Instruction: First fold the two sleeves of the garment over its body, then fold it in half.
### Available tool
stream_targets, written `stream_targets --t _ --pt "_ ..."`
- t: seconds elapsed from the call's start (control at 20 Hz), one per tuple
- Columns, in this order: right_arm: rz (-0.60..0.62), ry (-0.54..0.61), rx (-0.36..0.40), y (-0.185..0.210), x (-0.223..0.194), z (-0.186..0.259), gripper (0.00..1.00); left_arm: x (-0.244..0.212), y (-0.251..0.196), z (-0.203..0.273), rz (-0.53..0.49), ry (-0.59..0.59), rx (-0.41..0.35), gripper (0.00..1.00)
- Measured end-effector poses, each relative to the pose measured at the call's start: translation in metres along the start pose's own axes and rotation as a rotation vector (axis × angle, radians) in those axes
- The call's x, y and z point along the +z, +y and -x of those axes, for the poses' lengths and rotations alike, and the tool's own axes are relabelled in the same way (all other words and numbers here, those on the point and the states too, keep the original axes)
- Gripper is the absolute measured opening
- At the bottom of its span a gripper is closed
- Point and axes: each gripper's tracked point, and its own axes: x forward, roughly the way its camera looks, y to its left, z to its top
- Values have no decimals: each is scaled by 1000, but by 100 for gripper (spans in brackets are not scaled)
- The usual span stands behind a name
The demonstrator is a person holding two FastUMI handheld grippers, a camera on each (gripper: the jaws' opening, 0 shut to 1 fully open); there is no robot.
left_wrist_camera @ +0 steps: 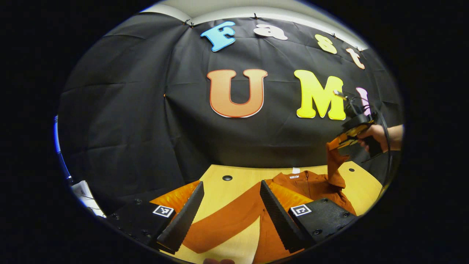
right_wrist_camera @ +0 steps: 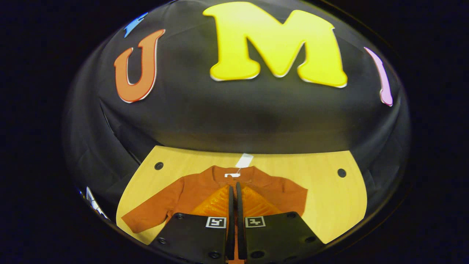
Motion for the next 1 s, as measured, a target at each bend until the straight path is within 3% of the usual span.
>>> stream_targets --t 0.4,0.6,0.9,1.0 --pt "124 136 85 118 -63 -100 4 3 25 -4 95 29 8 99" --pt "210 213 85 149 -101 -154 4 -4 37 -7 94 58 25 99" --pt "85 294 102 175 -139 -195 4 -14 47 -9 74 91 39 99" --pt "6 269 153 188 -134 -191 8 -16 51 -12 72 94 43 100"
